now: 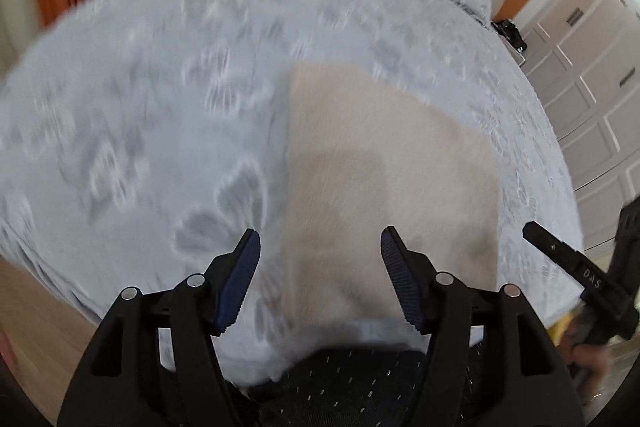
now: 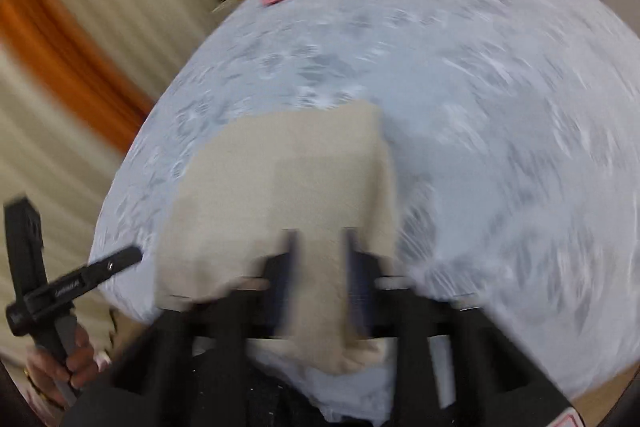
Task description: Fold small clothes
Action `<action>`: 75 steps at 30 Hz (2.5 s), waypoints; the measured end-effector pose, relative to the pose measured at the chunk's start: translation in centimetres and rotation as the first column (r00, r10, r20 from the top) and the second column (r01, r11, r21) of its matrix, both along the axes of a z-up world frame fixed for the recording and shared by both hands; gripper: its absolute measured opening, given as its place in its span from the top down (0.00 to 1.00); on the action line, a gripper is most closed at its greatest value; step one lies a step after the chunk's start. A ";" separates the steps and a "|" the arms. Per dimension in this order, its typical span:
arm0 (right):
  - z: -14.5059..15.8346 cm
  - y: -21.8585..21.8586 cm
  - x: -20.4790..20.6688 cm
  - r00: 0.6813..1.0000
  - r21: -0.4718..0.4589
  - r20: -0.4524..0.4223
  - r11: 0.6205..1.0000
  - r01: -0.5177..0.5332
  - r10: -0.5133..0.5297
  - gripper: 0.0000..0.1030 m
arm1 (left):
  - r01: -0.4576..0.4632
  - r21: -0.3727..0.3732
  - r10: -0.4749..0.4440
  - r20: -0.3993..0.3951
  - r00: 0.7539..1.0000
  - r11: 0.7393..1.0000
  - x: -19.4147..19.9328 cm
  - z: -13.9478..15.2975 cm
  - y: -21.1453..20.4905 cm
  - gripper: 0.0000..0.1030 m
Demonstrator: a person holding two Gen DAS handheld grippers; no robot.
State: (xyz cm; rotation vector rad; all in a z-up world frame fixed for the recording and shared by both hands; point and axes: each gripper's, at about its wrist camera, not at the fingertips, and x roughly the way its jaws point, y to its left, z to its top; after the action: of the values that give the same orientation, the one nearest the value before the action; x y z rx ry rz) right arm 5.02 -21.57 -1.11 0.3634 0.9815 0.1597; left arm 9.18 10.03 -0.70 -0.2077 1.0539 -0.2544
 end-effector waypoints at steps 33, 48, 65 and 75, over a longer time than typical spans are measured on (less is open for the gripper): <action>-4.2 4.9 3.7 0.989 -0.074 -0.148 0.997 -0.027 0.015 0.94 | -0.004 0.194 0.007 -0.017 1.000 0.981 0.9 -2.5 -4.8 0.26; 1.7 4.0 -10.0 0.975 -0.384 0.222 0.919 0.088 -0.001 0.30 | -0.055 0.268 -0.022 0.276 0.961 0.962 -10.9 2.2 -7.4 0.05; 0.5 4.6 -12.2 0.982 -0.394 0.182 0.912 0.113 -0.043 0.16 | -0.156 0.248 0.067 0.336 0.940 0.956 -14.0 2.1 -6.8 0.05; 0.1 2.9 -12.1 0.982 -0.343 0.159 0.928 0.148 -0.098 0.16 | -0.168 0.248 0.080 0.329 0.941 0.954 -14.0 1.7 -6.8 0.05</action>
State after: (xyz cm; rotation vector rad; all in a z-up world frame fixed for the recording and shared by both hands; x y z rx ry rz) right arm -7.07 -18.69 -1.00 0.0794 0.8265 -0.1062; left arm -4.78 3.21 1.00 0.0177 0.7419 -0.0219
